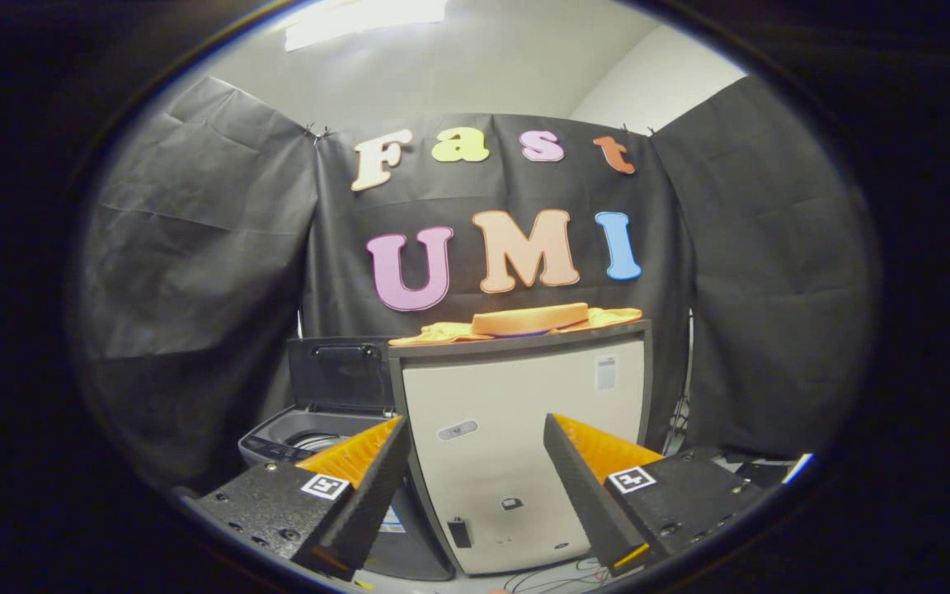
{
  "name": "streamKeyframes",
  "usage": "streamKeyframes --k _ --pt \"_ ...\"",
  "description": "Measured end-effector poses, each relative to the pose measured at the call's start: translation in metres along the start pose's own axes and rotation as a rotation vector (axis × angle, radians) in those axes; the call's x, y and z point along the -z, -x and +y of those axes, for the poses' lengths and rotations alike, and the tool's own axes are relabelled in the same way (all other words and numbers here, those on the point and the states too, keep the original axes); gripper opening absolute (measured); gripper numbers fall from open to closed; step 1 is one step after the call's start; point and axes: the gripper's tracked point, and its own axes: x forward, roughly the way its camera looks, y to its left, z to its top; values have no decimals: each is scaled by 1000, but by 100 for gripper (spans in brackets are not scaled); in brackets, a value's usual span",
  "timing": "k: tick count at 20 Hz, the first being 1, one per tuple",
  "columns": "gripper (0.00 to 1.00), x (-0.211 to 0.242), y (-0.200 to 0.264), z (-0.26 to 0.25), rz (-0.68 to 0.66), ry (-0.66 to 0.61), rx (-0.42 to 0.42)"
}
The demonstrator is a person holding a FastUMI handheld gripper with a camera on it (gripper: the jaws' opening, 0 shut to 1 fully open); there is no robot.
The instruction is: Put the clothes into the washing machine and then close the washing machine lid.
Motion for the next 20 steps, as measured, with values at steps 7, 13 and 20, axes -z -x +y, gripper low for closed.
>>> streamKeyframes --k 7,13,20 --pt "97 -53 -24 21 -23 32 -33" --pt "97 -127 -73 29 -54 -33 -47" --pt "95 -187 -143 15 -57 45 -1"
